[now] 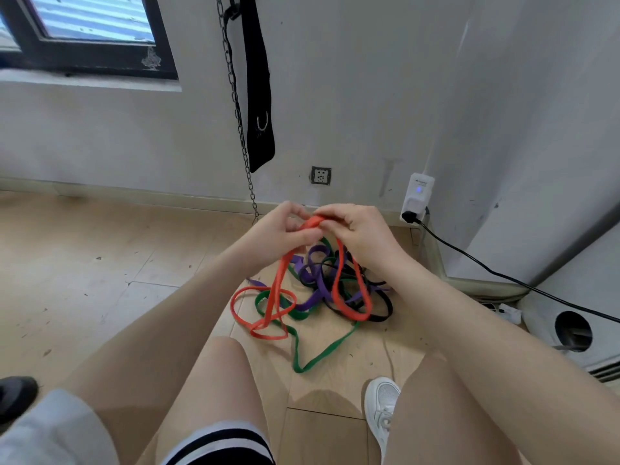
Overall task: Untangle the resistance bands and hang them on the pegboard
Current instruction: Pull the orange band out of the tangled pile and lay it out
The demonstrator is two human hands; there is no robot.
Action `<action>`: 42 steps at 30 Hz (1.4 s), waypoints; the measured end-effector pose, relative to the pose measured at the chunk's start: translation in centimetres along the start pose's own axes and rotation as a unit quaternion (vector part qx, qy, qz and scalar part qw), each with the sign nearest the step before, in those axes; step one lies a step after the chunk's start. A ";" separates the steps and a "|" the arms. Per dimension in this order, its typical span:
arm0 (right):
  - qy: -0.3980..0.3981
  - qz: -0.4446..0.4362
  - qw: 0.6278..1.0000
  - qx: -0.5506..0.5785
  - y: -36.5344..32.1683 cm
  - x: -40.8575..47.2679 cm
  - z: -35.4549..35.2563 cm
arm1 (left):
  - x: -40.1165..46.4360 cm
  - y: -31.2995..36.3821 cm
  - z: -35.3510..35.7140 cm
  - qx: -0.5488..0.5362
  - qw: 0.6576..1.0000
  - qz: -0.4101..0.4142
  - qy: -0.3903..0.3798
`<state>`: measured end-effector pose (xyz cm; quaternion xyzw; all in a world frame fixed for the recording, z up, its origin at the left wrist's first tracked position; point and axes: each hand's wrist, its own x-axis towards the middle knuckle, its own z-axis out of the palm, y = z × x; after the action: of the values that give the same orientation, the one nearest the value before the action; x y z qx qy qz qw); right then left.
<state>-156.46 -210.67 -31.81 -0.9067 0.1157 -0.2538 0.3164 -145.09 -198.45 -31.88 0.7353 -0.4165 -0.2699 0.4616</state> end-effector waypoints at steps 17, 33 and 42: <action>0.209 0.307 0.888 0.271 8.2 -0.5 -2.7 | 0.0 -2.0 -1.5 -0.119 0.980 0.052 0.152; -0.023 0.058 0.961 0.270 -1.1 1.6 -6.0 | 2.8 10.0 -1.7 0.076 0.965 0.231 0.099; 0.041 0.047 0.952 0.299 -2.9 2.7 -8.6 | 1.0 10.2 -2.4 -0.008 0.979 0.191 0.077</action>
<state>-158.63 -213.86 -23.11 -0.7531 0.0897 -0.2990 0.5792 -146.35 -200.55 -21.67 0.6574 -0.5101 -0.1225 0.5410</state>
